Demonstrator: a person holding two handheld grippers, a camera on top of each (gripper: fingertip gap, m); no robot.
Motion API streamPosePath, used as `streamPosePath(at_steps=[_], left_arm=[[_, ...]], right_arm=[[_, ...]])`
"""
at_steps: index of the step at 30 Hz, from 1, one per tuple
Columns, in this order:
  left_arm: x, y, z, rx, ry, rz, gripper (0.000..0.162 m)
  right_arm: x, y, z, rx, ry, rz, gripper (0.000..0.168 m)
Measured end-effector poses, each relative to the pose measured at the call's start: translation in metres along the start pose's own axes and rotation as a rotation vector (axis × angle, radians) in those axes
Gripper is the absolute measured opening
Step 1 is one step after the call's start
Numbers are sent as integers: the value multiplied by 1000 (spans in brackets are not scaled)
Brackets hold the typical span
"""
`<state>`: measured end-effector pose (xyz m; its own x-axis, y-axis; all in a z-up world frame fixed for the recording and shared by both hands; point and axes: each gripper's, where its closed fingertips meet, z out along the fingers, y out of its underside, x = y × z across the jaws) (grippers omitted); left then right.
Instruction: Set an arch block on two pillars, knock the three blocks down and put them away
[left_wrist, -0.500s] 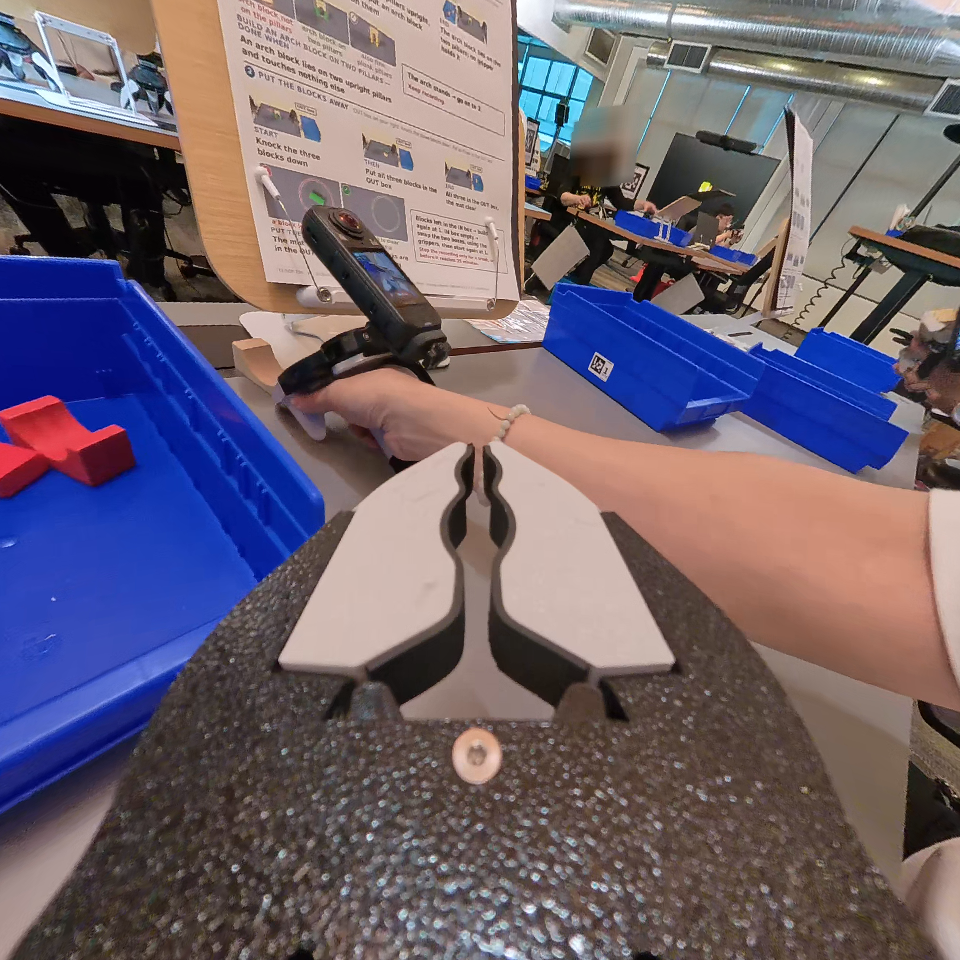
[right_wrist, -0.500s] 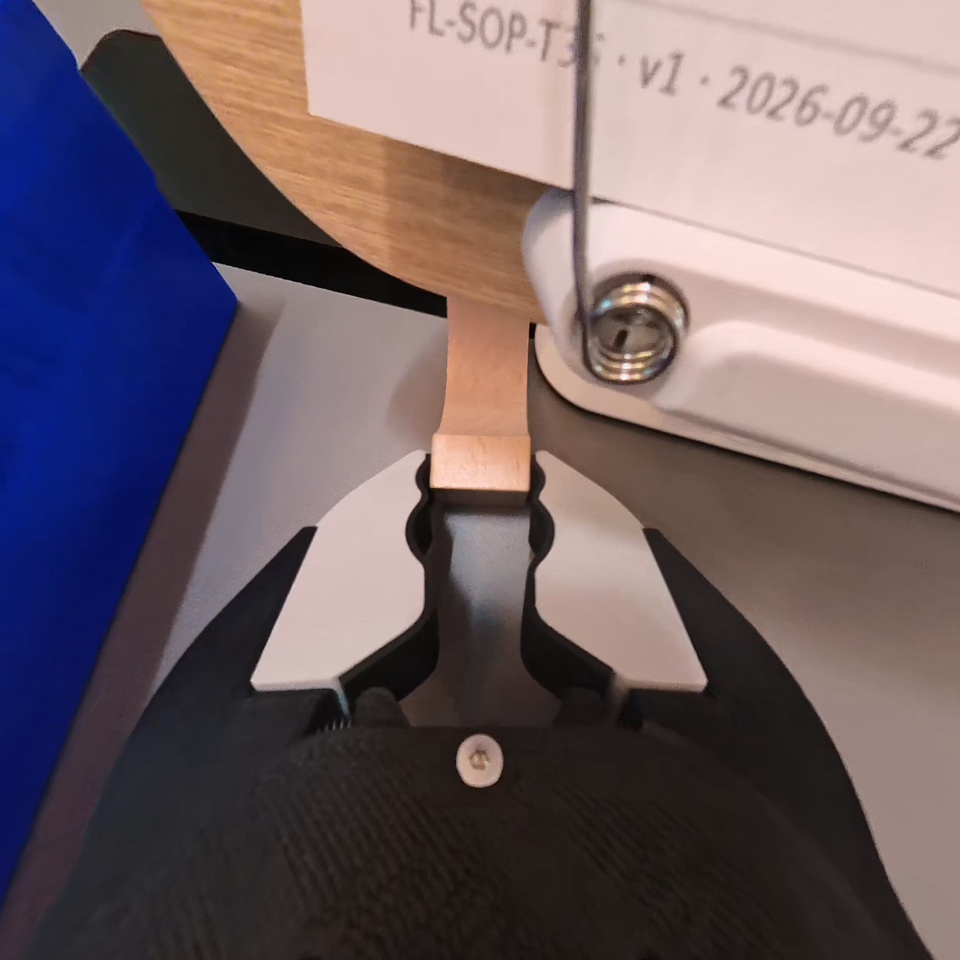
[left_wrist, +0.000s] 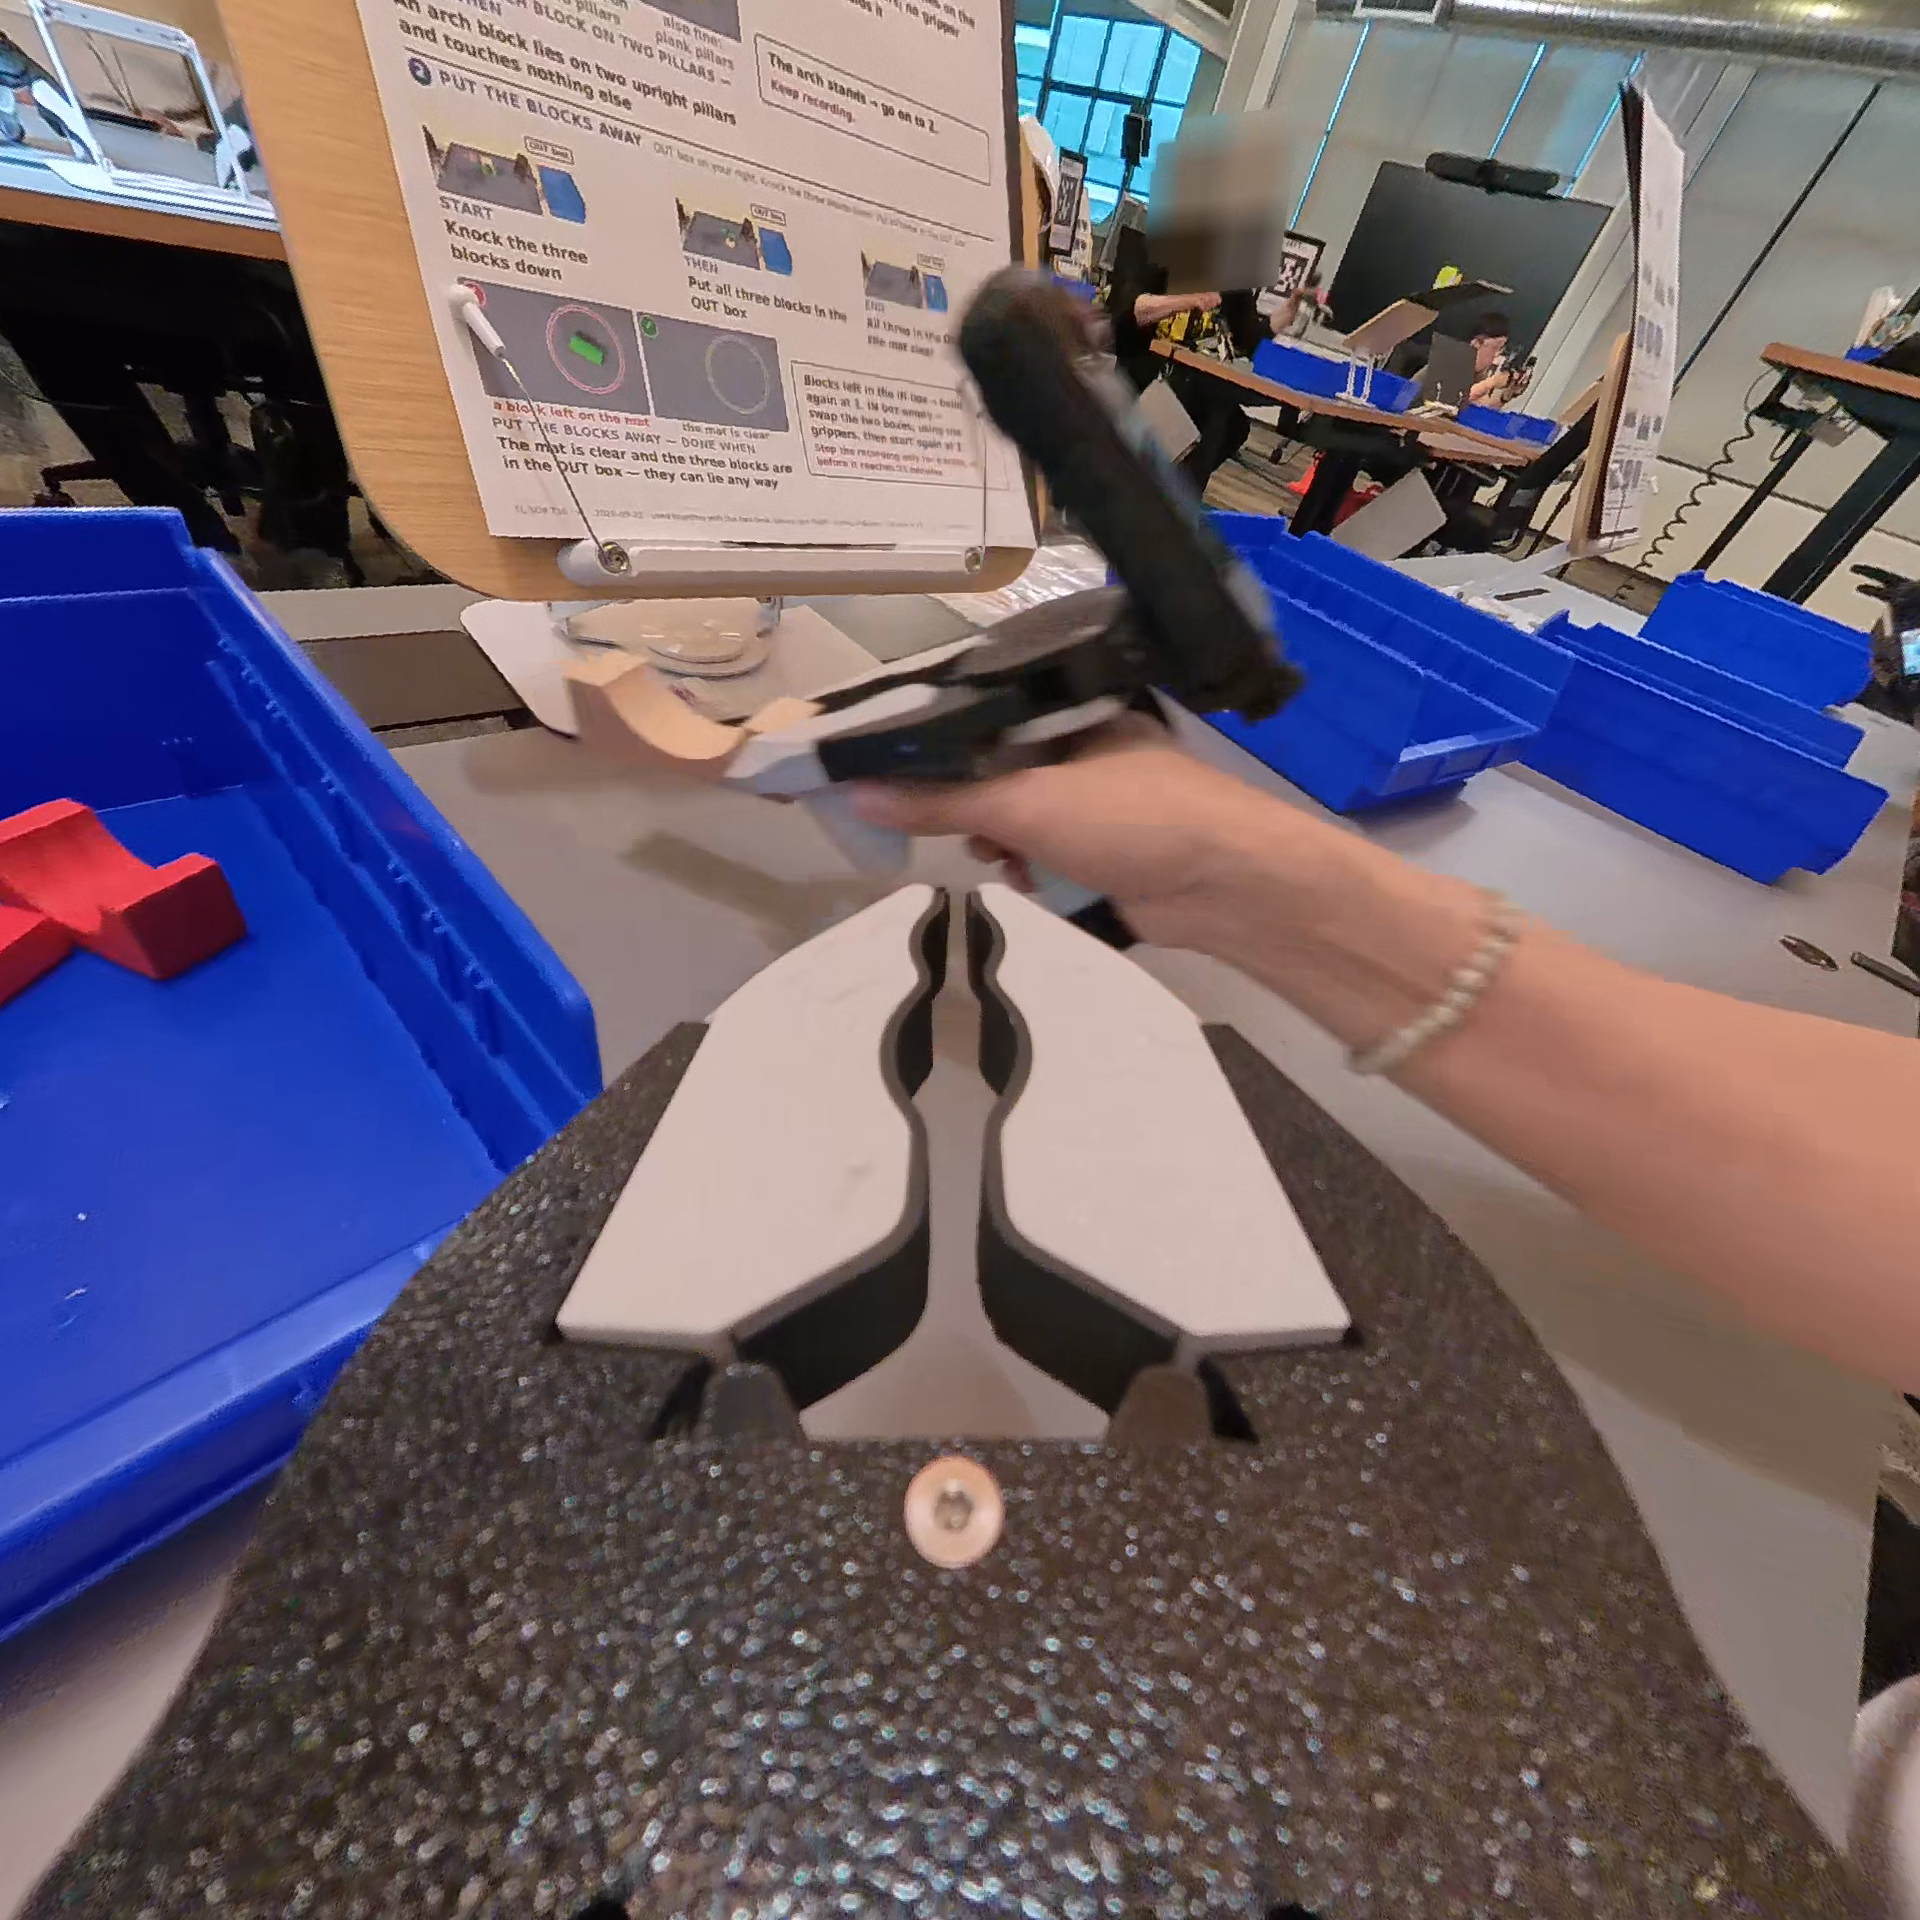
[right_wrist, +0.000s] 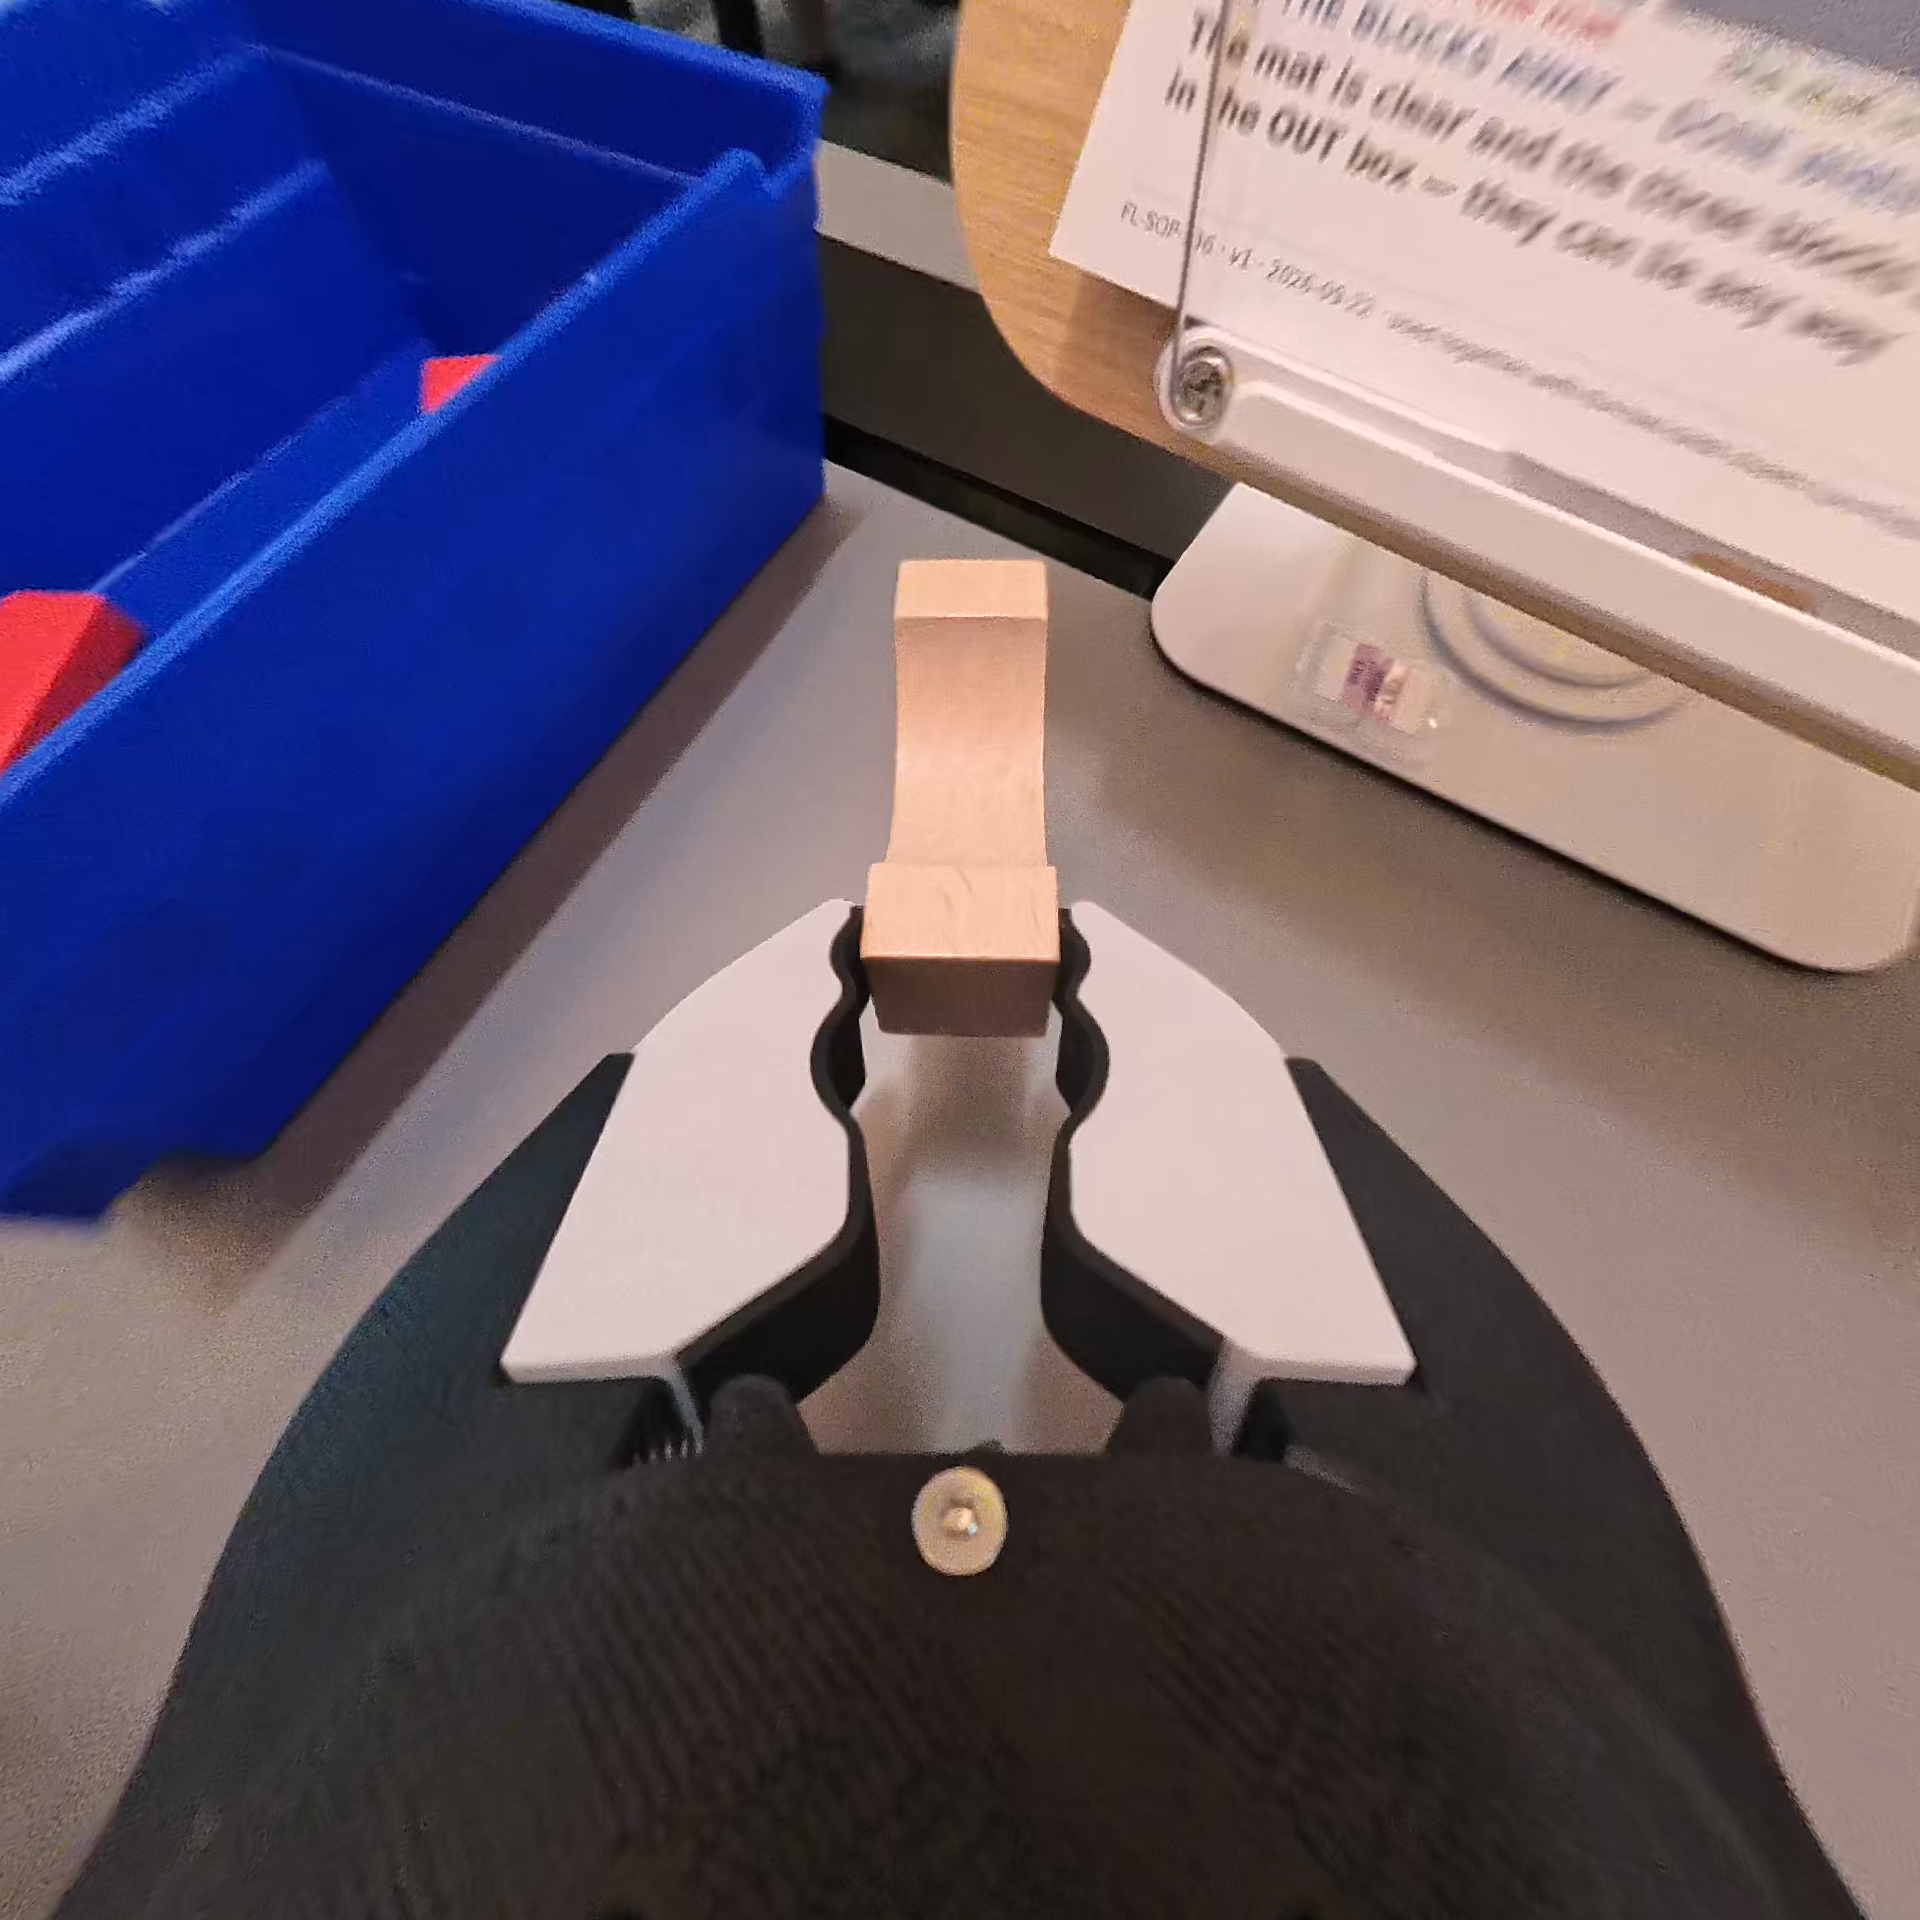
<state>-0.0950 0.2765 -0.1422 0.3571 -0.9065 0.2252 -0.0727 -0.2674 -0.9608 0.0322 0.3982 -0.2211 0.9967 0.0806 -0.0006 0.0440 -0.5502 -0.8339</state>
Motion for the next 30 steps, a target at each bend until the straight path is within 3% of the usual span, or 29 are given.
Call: streamPosePath(at_steps=[1, 7, 12, 15, 21, 30], left_arm=[[1, 1, 1, -5, -1, 8, 3], [19, 4, 10, -33, 23, 41, 3], [44, 13, 24, -85, 65, 98, 3], [61, 18, 34, -108, 97, 125, 3], [101, 23, 49, -142, 183, 139, 3], [125, 35, 58, -205, 175, 166, 3]], right_arm=[[1, 2, -21, 25, -13, -18, 34], [69, 14, -148, 160, 58, -6, 34], [193, 22, -249, 240, 303, 69, 34], [278, 40, -285, 208, 444, 129, 35], [405, 117, -288, 7, 572, 290, 34], [448, 143, -240, -151, 574, 255, 35]])
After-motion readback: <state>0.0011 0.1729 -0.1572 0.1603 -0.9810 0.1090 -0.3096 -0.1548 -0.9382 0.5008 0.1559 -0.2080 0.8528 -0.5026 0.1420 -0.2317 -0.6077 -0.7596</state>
